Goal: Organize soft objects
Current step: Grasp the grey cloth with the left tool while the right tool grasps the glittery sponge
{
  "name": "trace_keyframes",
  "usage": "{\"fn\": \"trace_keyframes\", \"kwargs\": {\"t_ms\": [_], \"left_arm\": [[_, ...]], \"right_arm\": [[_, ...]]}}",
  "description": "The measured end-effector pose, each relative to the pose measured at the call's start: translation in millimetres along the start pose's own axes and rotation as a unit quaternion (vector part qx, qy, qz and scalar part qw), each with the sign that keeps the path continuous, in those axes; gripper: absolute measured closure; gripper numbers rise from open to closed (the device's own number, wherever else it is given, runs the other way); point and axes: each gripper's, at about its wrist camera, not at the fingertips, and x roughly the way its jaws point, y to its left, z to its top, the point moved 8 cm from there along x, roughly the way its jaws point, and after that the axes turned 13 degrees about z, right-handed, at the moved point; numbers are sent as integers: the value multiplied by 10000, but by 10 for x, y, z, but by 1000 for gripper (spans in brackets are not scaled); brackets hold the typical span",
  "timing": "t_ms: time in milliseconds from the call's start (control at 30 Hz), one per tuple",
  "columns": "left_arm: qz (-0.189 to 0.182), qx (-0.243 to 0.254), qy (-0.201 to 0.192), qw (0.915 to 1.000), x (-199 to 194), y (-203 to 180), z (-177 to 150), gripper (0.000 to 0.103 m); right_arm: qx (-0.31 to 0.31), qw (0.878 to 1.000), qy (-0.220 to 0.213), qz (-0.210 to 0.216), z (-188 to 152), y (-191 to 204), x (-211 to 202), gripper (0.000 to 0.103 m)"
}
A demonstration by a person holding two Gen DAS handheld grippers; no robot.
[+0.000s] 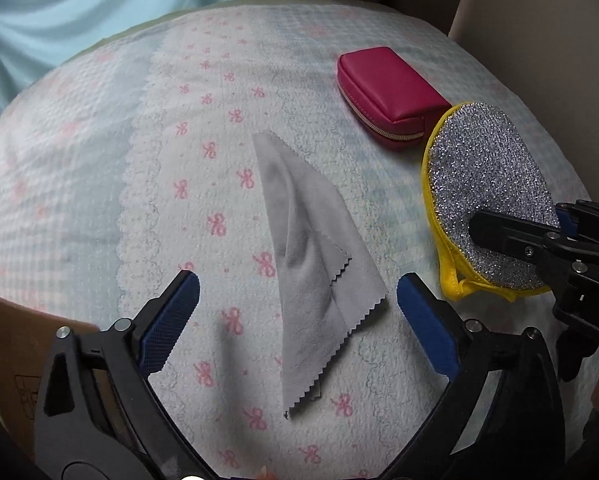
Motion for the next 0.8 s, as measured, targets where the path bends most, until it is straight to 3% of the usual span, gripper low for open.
{"fn": "trace_keyframes", "kwargs": {"t_ms": [200, 267, 300, 367, 533, 633, 800], "left_arm": [[115, 175, 221, 9995, 155, -51, 1, 7], [174, 191, 214, 9994, 184, -62, 10, 32], [173, 233, 232, 9993, 200, -80, 11, 32], [113, 369, 334, 9987, 243, -146, -5, 53], [-33, 682, 170, 9975, 166, -294, 26, 84], [-58, 789, 128, 9968, 133, -338, 54, 92], [-125, 707, 34, 9974, 75, -314, 103, 96]], "right_arm": [[57, 10000, -42, -14, 15, -47, 1, 75], [60, 10000, -42, -16, 17, -63, 6, 75], [63, 10000, -41, -12, 17, -68, 10, 75], [73, 10000, -38, -9, 21, -81, 14, 75], [130, 9999, -57, 7, 15, -132, 15, 75], [201, 9998, -72, 29, 9, -154, 21, 75], [225, 9997, -116, 10, 7, -184, 0, 75]]}}
